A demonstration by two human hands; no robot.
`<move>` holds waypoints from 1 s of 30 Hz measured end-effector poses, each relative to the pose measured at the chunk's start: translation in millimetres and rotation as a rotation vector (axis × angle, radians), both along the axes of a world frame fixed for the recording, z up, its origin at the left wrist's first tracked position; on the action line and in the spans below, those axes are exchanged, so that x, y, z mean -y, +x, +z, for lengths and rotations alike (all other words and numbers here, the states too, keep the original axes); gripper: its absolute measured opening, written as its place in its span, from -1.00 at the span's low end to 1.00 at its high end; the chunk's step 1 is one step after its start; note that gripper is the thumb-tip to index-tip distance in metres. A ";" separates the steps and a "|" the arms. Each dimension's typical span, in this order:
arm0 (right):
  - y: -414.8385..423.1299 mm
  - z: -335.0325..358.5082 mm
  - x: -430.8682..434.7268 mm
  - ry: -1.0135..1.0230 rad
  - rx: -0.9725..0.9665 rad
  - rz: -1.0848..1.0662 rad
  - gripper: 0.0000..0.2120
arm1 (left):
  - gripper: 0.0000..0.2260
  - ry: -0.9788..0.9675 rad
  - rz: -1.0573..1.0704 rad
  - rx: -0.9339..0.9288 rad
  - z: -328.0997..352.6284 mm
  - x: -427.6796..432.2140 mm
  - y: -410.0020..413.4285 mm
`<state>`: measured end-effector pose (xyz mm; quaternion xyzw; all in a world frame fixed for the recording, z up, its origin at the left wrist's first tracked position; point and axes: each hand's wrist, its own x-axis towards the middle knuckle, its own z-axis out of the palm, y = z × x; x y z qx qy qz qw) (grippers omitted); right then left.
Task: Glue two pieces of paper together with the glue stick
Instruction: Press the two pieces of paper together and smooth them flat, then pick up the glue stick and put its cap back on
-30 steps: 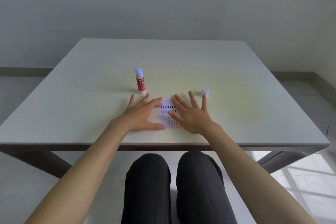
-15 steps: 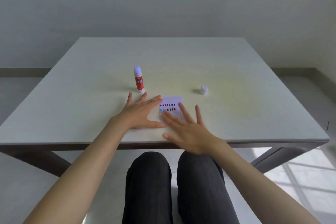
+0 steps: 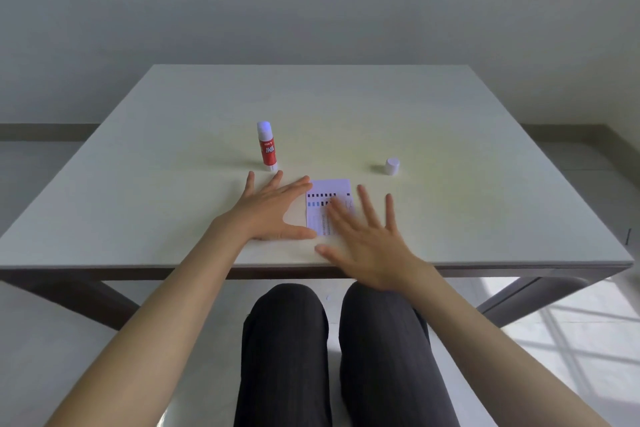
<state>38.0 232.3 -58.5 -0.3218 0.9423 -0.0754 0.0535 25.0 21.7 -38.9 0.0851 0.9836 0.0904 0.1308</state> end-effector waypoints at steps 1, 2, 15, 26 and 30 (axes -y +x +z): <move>7.0 -4.6 5.0 -0.018 0.028 0.071 -0.23 | -0.15 0.004 0.003 0.000 0.2 -0.2 0.1; 6.7 -7.2 6.9 -0.012 0.024 0.108 -0.22 | -0.15 0.007 0.004 0.000 0.3 -0.2 0.1; -49.7 -2.0 5.8 0.064 -0.028 -0.084 -0.27 | -0.16 0.040 0.012 0.005 -3.2 1.7 0.4; -44.1 -7.9 -0.4 -0.135 -0.125 -0.104 -0.29 | -0.76 0.936 0.518 -0.752 -7.4 11.5 13.4; -41.1 -3.6 -1.9 -0.342 -0.094 -0.125 -0.25 | -0.58 0.900 0.820 -0.782 1.0 10.3 -15.5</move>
